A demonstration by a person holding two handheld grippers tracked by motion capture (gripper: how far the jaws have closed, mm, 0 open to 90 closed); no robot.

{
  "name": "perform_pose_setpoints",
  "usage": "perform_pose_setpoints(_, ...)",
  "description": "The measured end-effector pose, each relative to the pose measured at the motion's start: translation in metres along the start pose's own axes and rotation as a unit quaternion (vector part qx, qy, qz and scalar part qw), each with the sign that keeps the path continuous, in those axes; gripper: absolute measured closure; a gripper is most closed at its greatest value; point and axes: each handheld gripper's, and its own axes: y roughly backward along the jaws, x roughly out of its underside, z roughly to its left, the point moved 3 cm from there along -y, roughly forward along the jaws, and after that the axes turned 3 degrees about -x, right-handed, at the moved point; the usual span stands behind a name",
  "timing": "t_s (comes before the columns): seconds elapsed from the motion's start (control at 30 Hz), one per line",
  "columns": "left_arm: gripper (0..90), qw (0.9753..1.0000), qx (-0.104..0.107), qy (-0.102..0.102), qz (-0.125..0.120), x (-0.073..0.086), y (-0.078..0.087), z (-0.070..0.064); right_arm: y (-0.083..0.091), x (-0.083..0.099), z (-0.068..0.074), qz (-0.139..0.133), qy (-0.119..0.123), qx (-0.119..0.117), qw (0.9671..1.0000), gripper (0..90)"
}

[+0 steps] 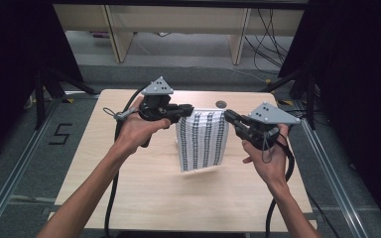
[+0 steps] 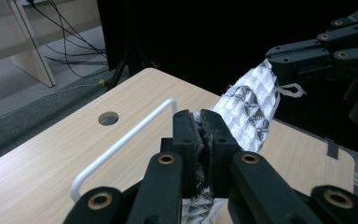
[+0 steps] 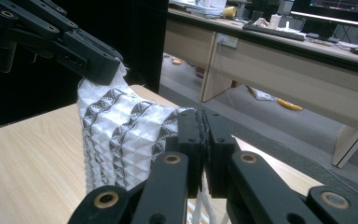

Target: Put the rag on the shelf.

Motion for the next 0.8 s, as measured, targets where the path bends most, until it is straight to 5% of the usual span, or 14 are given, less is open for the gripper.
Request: perform_pose_setpoints(0.8,84.5,0.9967,-0.063,0.034,-0.039,-0.047,-0.014,0.045,-0.043,-0.052,-0.035,-0.023,-0.012,0.031,0.9992,87.6)
